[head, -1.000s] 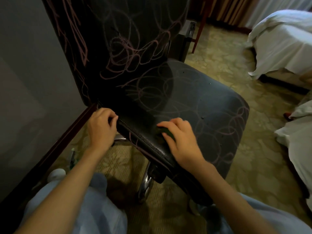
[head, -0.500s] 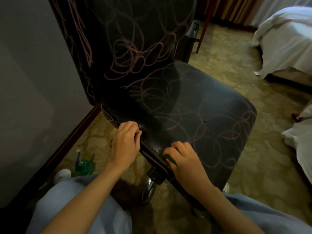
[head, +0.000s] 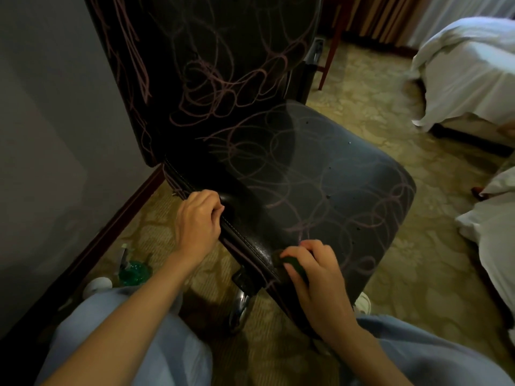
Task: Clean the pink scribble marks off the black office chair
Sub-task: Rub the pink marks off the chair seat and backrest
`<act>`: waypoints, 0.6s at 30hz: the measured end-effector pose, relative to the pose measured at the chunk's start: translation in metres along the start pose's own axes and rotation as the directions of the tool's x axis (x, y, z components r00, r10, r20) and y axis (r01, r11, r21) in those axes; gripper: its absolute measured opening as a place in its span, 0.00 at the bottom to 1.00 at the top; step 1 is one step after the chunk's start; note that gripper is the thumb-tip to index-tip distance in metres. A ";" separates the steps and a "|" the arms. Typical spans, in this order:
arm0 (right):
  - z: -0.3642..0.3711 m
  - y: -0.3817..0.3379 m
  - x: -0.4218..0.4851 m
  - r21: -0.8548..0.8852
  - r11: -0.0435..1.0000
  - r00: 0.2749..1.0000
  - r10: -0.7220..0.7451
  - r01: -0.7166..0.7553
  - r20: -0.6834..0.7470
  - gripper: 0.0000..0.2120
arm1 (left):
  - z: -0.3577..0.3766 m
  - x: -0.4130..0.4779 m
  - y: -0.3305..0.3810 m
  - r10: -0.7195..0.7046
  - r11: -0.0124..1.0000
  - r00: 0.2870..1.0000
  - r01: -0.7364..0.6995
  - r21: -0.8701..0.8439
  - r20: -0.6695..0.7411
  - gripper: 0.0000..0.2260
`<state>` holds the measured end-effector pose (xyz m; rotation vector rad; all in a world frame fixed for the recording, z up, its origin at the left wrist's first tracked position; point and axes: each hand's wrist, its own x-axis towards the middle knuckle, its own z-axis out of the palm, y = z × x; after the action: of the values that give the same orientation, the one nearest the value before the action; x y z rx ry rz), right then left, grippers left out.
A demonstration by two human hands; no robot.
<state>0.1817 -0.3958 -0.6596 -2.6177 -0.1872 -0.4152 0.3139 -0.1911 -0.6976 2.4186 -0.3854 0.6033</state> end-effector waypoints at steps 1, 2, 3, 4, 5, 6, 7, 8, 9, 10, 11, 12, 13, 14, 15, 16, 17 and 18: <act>0.004 -0.007 0.003 -0.013 1.000 1.000 -0.012 0.012 -0.002 0.13 | -0.001 0.002 -0.002 -0.008 1.000 1.000 0.008 -0.009 -0.004 0.06; 0.009 -0.014 0.006 -0.030 0.999 0.999 -0.036 0.036 -0.003 0.13 | -0.002 0.003 -0.004 -0.017 1.000 1.000 0.017 -0.017 -0.012 0.06; 0.016 -0.020 0.008 -0.044 0.997 0.997 -0.071 0.070 -0.005 0.12 | -0.004 0.003 -0.003 -0.027 0.999 0.999 0.026 -0.024 -0.023 0.05; 0.023 -0.025 0.009 -0.055 0.993 0.994 -0.109 0.108 -0.006 0.12 | -0.006 0.001 0.000 -0.036 0.999 0.999 0.035 -0.033 -0.035 0.05; 0.030 -0.027 0.009 -0.067 0.988 0.990 -0.141 0.140 -0.002 0.11 | -0.008 -0.002 0.004 -0.041 0.998 0.998 0.039 -0.048 -0.041 0.04; 0.037 -0.028 0.010 -0.082 0.983 0.987 -0.163 0.163 0.002 0.11 | -0.010 -0.007 0.011 -0.039 0.997 0.999 0.036 -0.069 -0.038 0.04; 0.042 -0.026 0.011 -0.103 0.979 0.984 -0.178 0.178 0.003 0.10 | -0.009 -0.013 0.017 -0.025 0.996 0.999 0.023 -0.088 -0.025 0.04; 0.046 -0.023 0.011 -0.129 0.973 0.982 -0.190 0.189 0.009 0.09 | -0.008 -0.018 0.023 -0.001 0.995 1.000 0.001 -0.102 -0.002 0.04; 0.048 -0.020 0.011 -0.155 0.967 0.979 -0.200 0.202 0.026 0.09 | -0.006 -0.022 0.028 0.025 0.994 0.999 -0.023 -0.106 0.022 0.04; 0.047 -0.018 0.010 -0.176 0.961 0.976 -0.209 0.215 0.053 0.10 | -0.005 -0.024 0.031 0.043 0.994 0.998 -0.039 -0.103 0.040 0.04; 0.045 -0.015 0.011 -0.191 0.956 0.974 -0.214 0.225 0.076 0.12 | -0.003 -0.024 0.032 0.046 0.995 0.998 -0.042 -0.089 0.047 0.05; 0.040 -0.010 0.013 -0.200 0.954 0.974 -0.210 0.222 0.082 0.12 | -0.002 -0.024 0.032 0.041 0.997 0.998 -0.037 -0.066 0.049 0.05; 0.035 -0.002 0.016 -0.202 0.959 0.980 -0.190 0.200 0.067 0.11 | -0.002 -0.023 0.033 0.035 0.999 0.998 -0.033 -0.042 0.051 0.05; 0.030 0.009 0.020 -0.195 0.968 0.988 -0.152 0.156 0.037 0.10 | -0.002 -0.024 0.034 0.034 0.999 0.998 -0.033 -0.024 0.052 0.05; 0.024 0.022 0.025 -0.186 0.977 0.995 -0.102 0.102 0.007 0.10 | -0.002 -0.025 0.035 0.037 0.999 0.998 -0.036 -0.015 0.051 0.05; 0.018 0.036 0.030 -0.177 0.983 0.998 -0.054 0.050 -0.020 0.10 | -0.002 -0.025 0.035 0.041 0.999 0.998 -0.041 -0.012 0.046 0.05; 0.012 0.050 0.035 -0.167 0.986 0.999 -0.011 0.005 -0.037 0.11 | -0.001 -0.026 0.036 0.045 0.999 0.998 -0.045 -0.015 0.040 0.05; 0.008 0.061 0.039 -0.158 0.987 0.999 0.028 -0.033 -0.036 0.12 | 0.000 -0.026 0.036 0.048 0.999 0.998 -0.047 -0.020 0.034 0.05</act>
<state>0.2330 -0.4436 -0.6805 -2.7634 -0.1060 -0.4813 0.2776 -0.2154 -0.6930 2.4107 -0.4620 0.5761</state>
